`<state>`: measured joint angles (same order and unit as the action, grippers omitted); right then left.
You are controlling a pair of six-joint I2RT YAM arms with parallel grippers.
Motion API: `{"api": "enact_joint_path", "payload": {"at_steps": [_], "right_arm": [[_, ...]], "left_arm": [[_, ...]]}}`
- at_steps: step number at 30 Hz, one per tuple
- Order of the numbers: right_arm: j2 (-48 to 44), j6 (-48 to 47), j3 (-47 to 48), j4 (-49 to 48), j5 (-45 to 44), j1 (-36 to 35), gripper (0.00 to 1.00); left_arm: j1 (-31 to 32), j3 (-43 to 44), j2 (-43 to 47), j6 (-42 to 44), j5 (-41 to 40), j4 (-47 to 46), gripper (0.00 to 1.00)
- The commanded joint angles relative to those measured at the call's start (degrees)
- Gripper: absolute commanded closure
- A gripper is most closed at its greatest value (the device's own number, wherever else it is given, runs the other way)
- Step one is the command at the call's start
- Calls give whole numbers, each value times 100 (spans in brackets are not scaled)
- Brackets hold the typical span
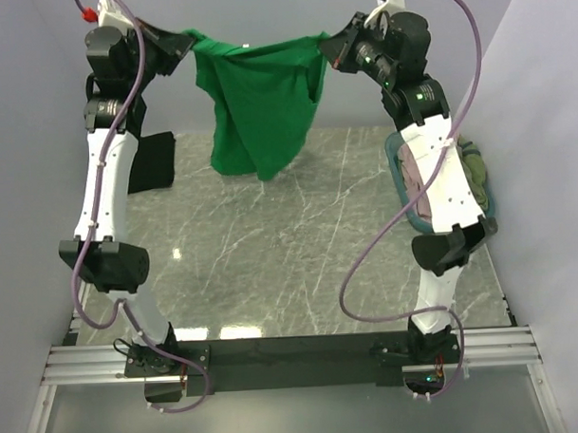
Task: Fold and stack the tank tops
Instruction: Flatten the tank top out
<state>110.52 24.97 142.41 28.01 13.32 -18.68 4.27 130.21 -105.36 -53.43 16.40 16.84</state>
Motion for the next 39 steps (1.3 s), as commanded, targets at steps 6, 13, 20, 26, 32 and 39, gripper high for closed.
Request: {"api": "enact_joint_path", "payload": {"at_steps": [6, 13, 20, 26, 32, 39], "right_arm": [[-2226, 288, -4391, -1525, 619, -39, 100], [-3896, 1235, -9663, -2361, -74, -1058, 100], [-4608, 1704, -11085, -2003, -829, -2508, 50], [-5506, 1336, -10656, -1132, -1692, -2641, 26], [-4594, 1080, -9988, -920, -2097, -2650, 27], [-4056, 1185, -9942, -823, -2124, -2808, 32]], "left_arm": [[-102, -5283, 2963, -526, -390, -1016, 99], [633, -9766, 5313, -1503, -936, -885, 99], [979, -11378, 6808, -1891, -787, -95, 32], [988, -10167, 7109, -953, -1324, 680, 23], [988, -9630, 5441, -476, -1385, 111, 47], [1435, -8960, 3918, -422, -1191, -146, 61]]}}
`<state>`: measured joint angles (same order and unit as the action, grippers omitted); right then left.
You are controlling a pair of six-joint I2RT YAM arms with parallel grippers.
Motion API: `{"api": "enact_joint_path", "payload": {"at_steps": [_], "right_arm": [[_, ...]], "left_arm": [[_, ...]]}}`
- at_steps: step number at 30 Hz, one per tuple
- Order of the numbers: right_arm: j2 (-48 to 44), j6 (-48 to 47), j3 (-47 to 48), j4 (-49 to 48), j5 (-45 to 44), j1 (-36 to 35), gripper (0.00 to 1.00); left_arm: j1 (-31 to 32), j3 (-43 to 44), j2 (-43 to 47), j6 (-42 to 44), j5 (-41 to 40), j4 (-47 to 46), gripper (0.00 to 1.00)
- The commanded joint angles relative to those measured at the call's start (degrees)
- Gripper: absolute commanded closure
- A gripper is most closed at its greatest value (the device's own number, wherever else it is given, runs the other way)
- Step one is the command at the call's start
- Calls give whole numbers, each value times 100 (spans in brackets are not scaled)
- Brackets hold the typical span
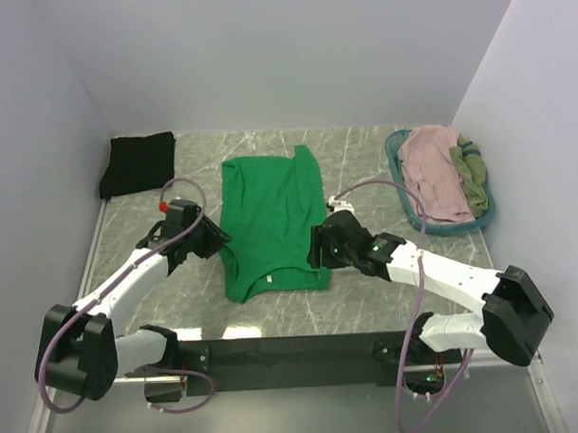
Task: Fold and stack the tank tops
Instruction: Flatten the tank top out
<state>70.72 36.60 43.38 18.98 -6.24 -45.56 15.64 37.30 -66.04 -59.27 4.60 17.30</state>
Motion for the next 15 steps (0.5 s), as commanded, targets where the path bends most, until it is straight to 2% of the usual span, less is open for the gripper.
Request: {"api": "enact_joint_path", "payload": {"at_steps": [1, 3, 6, 7, 8, 10, 13, 15], "right_arm": [[-76, 75, -196, -43, -97, -155, 34], [-6, 137, -312, -175, 122, -374, 40], [415, 260, -330, -360, 403, -777, 62], [651, 347, -295, -491, 474, -1075, 76], [767, 391, -286, -579, 553, -1156, 81], [1013, 506, -260, -746, 756, -1314, 100], [954, 489, -110, -398, 354, -1402, 100], [778, 462, -49, -159, 107, -1447, 91]], "left_arm": [[421, 270, 12, 117, -151, -218, 61], [422, 59, 56, -76, -205, -297, 60], [440, -143, 4, -392, -170, -411, 55], [475, -214, -5, -489, -161, -490, 54], [484, -371, -40, -646, -118, -586, 53], [493, -512, -119, -788, -21, -797, 50], [580, -776, -225, -955, 181, -912, 41], [633, -873, -76, -929, -71, -615, 37]]}}
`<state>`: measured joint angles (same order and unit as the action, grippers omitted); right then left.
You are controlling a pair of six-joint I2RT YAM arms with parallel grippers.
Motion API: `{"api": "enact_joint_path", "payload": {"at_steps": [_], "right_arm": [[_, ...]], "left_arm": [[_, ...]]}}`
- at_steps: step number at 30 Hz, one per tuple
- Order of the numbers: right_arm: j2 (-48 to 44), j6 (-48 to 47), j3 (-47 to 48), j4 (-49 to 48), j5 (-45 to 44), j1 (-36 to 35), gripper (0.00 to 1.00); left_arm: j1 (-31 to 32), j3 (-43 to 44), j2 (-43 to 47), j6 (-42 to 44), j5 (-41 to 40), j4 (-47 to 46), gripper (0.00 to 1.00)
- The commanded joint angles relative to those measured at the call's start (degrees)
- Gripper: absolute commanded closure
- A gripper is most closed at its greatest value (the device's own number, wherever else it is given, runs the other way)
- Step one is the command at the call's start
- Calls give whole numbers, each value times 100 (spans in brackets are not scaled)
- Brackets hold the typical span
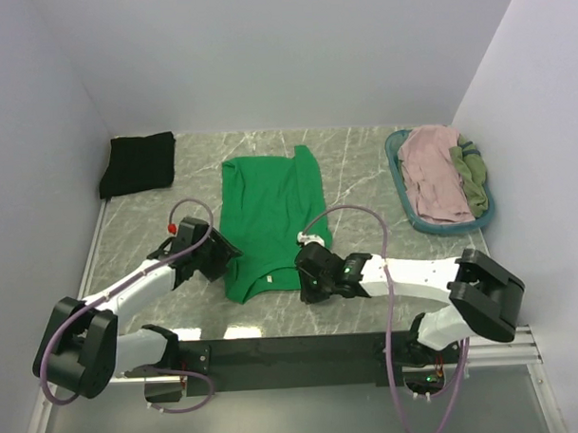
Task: Fold and stack the tank tops
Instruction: Flatten the tank top out
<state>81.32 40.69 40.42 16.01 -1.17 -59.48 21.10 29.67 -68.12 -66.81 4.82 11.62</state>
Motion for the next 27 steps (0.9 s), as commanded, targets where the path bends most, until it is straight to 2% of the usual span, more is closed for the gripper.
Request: {"api": "enact_joint_path", "payload": {"at_steps": [1, 3, 5, 6, 9, 11, 14, 17, 20, 21, 24, 27], "right_arm": [[-475, 53, 238, 322, -584, -81, 81], [-625, 132, 212, 551, -744, -107, 67], [-889, 237, 150, 666, -1068, -195, 58], [-1107, 351, 63, 745, -1183, -195, 47], [-1276, 431, 27, 895, -1719, -30, 33], [-1180, 361, 27, 913, -1729, 164, 31], [-847, 264, -52, 641, -1571, 358, 32], [-513, 299, -131, 447, -1553, 358, 41], [-371, 387, -166, 473, -1684, 297, 56], [-423, 431, -166, 586, -1754, 245, 76], [-590, 431, -96, 972, -2036, -10, 100], [-565, 475, 132, 1804, -2571, -370, 100]], "left_arm": [[104, -137, 210, -149, -217, 94, 32], [113, -207, 474, -96, -463, 490, 27], [105, -225, 588, 27, -473, 691, 25], [122, -207, 606, 79, -464, 849, 25], [210, -111, 817, 273, -359, 1000, 19], [394, -50, 1019, 300, -420, 1044, 11], [491, 39, 967, 300, -464, 1395, 9], [649, -40, 941, 168, -464, 1528, 15], [860, -102, 810, 80, -638, 1353, 22], [913, -102, 748, 89, -649, 1291, 23], [1124, -75, 502, 36, -632, 1185, 29], [1264, -76, 396, 62, -675, 1211, 47]]}}
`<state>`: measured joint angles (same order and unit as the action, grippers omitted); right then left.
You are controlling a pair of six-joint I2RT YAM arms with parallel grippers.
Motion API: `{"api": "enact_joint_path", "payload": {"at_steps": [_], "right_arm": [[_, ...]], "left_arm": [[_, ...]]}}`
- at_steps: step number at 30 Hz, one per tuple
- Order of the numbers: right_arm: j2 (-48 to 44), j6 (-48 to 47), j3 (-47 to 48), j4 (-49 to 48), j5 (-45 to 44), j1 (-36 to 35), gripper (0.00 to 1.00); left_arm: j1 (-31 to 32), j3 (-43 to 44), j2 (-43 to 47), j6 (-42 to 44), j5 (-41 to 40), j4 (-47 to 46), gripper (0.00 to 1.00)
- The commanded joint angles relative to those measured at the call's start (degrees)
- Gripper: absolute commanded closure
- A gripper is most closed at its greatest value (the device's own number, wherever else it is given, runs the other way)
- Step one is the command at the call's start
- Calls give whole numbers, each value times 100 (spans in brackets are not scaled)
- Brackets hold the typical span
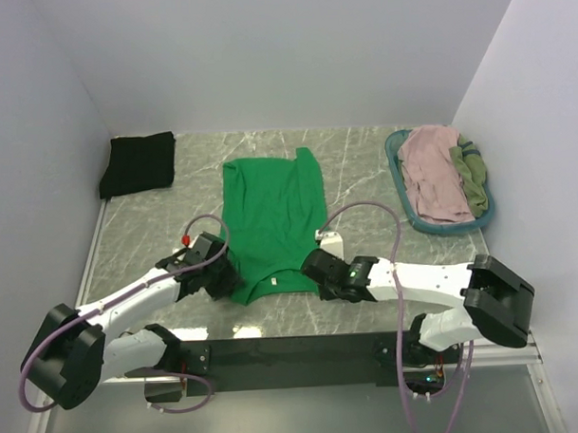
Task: Fold and stack the tank tops
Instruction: Flatten the tank top out
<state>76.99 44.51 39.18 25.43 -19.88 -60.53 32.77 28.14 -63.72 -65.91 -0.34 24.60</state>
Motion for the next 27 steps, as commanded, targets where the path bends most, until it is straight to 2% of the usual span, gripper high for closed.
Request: {"api": "enact_joint_path", "payload": {"at_steps": [1, 4, 5, 6, 8, 11, 12, 14, 15, 17, 18, 20, 22, 23, 24, 25, 27], "right_arm": [[-80, 128, 344, 1111, -1006, -379, 100], [236, 163, 704, 1587, -1062, -915, 100], [377, 302, 992, 1736, -1210, -1325, 100], [735, 365, 1134, 1998, -1255, -1477, 91], [1123, 243, 1477, 2010, -994, -1750, 86], [1406, -493, 1523, 932, -46, -2006, 75], [1311, -618, 1531, 311, 654, -2006, 69], [1187, -1056, 1775, -290, 1352, -1954, 61], [1213, -1189, 1934, -754, 1808, -1867, 56], [1440, -1574, 2712, -1013, 2144, -1699, 53], [1842, -1682, 3048, -1049, 2268, -1612, 50], [2283, -1779, 4021, -848, 2234, -1191, 47], [2593, -1709, 4299, -829, 2348, -752, 45], [2575, -1639, 4256, -873, 2296, -332, 41], [2427, -1630, 4204, -943, 2156, -136, 39], [2356, -1612, 4168, -856, 1555, 40, 37], [2163, -1525, 4116, -480, 910, 637, 36]], "left_arm": [[98, 104, -35, -10, -194, -26, 69], [106, 191, 97, -27, -335, 255, 99], [106, 218, 193, -45, -379, 343, 99], [89, 253, 255, -45, -449, 553, 99], [89, 385, 430, -124, -747, 817, 99], [-288, 377, 694, -28, -862, 994, 99], [-855, 350, 738, 77, -767, 977, 99], [-1647, 280, 721, 534, -312, 731, 99], [-2321, 288, 686, 631, -248, 600, 99], [-2809, 463, 353, 746, -178, 65, 99], [-3099, 603, 169, 729, -194, -33, 99], [-3259, 1165, -490, 580, -352, -366, 99], [-3444, 1839, -990, 596, -467, -543, 99], [-3488, 2114, -1489, 658, -511, -579, 95], [-3541, 2378, -1729, 789, -520, -527, 86], [-3576, 2928, -2131, 886, -502, -413, 65], [-3629, 3475, -2345, 1192, -240, -534, 41]]}}
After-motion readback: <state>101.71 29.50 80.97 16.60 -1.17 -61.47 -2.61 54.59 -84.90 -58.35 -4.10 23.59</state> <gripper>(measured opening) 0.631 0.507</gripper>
